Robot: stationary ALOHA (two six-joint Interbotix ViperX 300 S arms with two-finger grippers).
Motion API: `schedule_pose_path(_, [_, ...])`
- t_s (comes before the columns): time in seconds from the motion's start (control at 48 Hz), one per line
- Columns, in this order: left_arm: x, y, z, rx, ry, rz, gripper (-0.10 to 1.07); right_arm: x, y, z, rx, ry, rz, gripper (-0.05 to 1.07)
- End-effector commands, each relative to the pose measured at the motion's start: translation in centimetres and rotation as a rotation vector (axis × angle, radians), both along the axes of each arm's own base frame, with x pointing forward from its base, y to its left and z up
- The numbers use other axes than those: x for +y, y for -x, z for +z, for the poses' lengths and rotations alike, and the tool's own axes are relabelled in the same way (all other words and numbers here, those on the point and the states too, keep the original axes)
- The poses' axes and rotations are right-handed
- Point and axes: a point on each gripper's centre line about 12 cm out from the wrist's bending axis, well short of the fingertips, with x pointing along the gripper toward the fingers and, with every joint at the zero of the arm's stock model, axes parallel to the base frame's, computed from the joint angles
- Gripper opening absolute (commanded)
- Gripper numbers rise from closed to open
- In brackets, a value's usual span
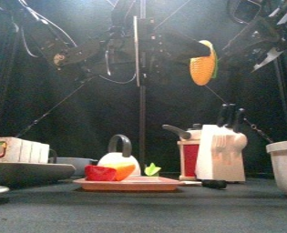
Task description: Remove corn husk
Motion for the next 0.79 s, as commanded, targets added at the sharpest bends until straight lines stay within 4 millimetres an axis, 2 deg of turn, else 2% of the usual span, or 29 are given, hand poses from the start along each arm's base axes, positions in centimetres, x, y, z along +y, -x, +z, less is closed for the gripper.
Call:
schedule_pose_path(0.0, [-0.2, -0.4, 1.6, -0.049, 0.002, -0.002, 0.67, 0.0, -0.5, 1.2, -0.03, -0.008, -0.002, 0.82])
schedule_pose_path(0.458, [-0.1, -0.9, 1.7, -0.058, 0.003, -0.001, 0.67, 0.4, -1.8, 1.3, -0.027, -0.008, 0.042, 0.82])
schedule_pose_path(0.771, [-0.2, -1.0, 1.7, -0.058, 0.003, -0.001, 0.67, 0.2, -2.0, 0.9, -0.012, -0.01, 0.032, 0.8])
